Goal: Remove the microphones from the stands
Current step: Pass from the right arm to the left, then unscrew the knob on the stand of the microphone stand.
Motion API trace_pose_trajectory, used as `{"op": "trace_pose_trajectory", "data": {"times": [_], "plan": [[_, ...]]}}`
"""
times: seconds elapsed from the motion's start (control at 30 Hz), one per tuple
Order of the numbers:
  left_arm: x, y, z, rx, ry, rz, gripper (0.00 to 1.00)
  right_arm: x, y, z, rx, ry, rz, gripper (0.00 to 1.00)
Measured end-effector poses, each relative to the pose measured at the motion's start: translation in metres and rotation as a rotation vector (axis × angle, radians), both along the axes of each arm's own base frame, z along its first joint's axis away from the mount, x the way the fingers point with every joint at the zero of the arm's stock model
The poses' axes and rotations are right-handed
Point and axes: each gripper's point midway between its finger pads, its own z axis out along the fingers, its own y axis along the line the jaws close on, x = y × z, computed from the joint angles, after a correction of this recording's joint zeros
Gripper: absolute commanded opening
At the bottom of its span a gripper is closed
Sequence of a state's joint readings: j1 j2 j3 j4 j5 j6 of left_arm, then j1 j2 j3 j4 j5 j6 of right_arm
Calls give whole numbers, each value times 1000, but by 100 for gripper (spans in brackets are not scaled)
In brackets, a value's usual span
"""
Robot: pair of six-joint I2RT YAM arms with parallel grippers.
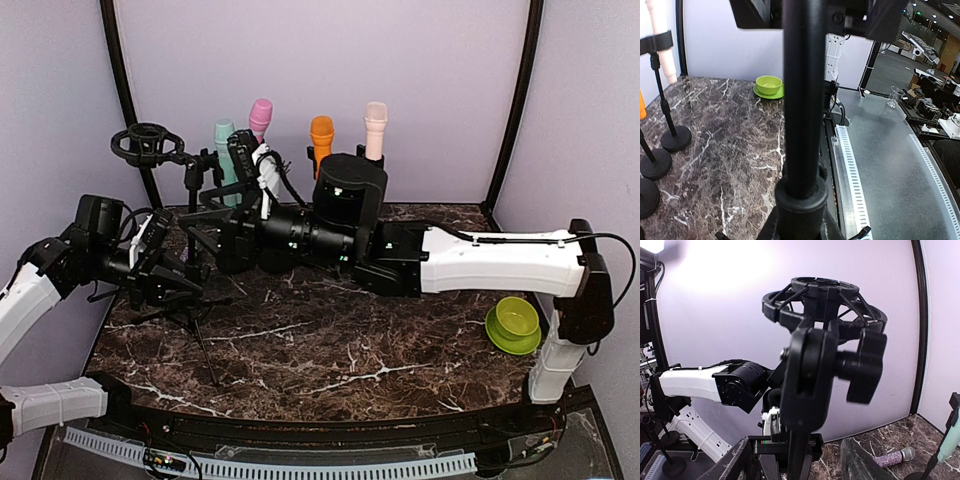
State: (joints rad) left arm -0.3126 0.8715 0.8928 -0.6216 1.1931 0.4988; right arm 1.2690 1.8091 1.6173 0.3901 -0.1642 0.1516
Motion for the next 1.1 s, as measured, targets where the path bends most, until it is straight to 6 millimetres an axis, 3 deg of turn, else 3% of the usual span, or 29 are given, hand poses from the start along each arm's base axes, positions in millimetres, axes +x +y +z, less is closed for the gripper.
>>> {"op": "trace_pose_trajectory", "data": {"times": [0.13,0.37,0.47,0.8,1.1], "plan": [[1,-2,21,-35,-10,0,0,-4,-18,-3,12,23,2,64],[0,-5,55,-110,-25,-25,0,-11,-31,-43,-58,41,23,56],[-1,-5,59,-123,-3,-32,0,-16,-30,-46,-70,20,51,54],[-3,-5,61,-131,22,-43,0,-25,-16,-15,-45,-118,108,52],[-3,-5,61,-131,15,-44,0,-18,-1,-40,-123,-147,93,47]]}}
